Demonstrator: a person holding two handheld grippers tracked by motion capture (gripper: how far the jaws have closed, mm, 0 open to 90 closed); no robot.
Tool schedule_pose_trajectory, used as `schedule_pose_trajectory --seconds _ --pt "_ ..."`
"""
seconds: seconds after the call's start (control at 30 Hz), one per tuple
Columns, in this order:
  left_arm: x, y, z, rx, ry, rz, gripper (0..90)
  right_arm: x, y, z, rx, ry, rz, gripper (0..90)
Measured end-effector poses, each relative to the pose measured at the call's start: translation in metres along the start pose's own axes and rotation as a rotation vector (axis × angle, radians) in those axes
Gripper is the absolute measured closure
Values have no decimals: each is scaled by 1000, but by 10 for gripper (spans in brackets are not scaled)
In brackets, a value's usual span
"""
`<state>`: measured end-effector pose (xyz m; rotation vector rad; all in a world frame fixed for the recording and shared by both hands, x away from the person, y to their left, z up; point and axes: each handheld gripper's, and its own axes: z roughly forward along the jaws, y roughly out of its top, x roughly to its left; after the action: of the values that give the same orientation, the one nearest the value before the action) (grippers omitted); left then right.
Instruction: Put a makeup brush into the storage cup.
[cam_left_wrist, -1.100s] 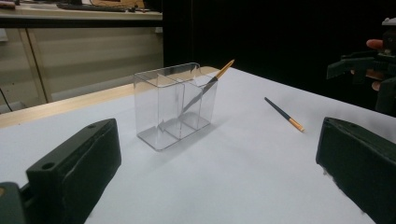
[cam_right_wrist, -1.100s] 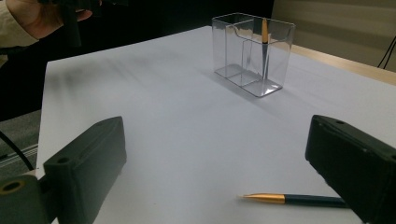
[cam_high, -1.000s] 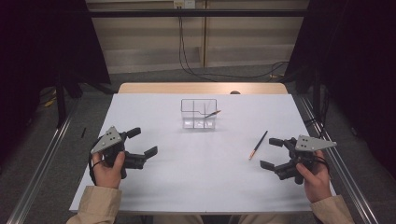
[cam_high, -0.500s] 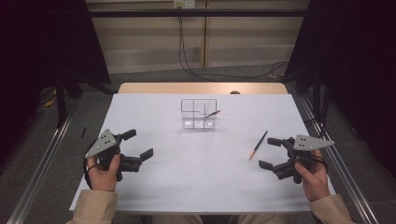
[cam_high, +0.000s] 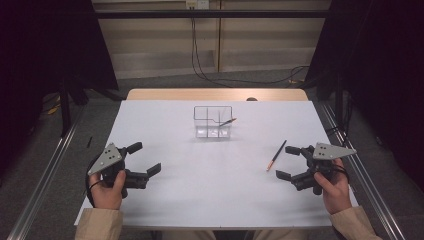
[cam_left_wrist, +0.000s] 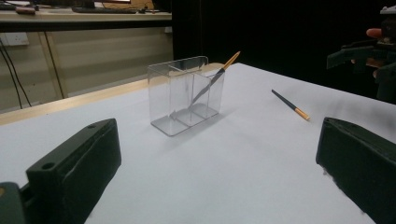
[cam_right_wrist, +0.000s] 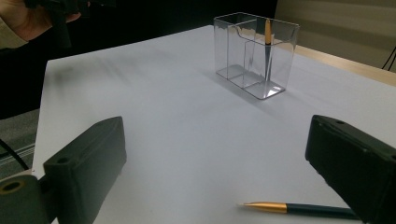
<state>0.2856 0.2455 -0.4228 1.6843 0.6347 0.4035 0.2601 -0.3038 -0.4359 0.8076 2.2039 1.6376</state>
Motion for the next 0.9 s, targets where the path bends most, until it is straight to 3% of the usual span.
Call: schedule_pose_trajectory --seconds 0.47,0.9 --pt "1 -1 -1 -9 0 3 0 -6 2 6 7 -21 13 45" --pt "2 0 -3 -14 -3 4 0 -19 5 12 47 -82 38 43"
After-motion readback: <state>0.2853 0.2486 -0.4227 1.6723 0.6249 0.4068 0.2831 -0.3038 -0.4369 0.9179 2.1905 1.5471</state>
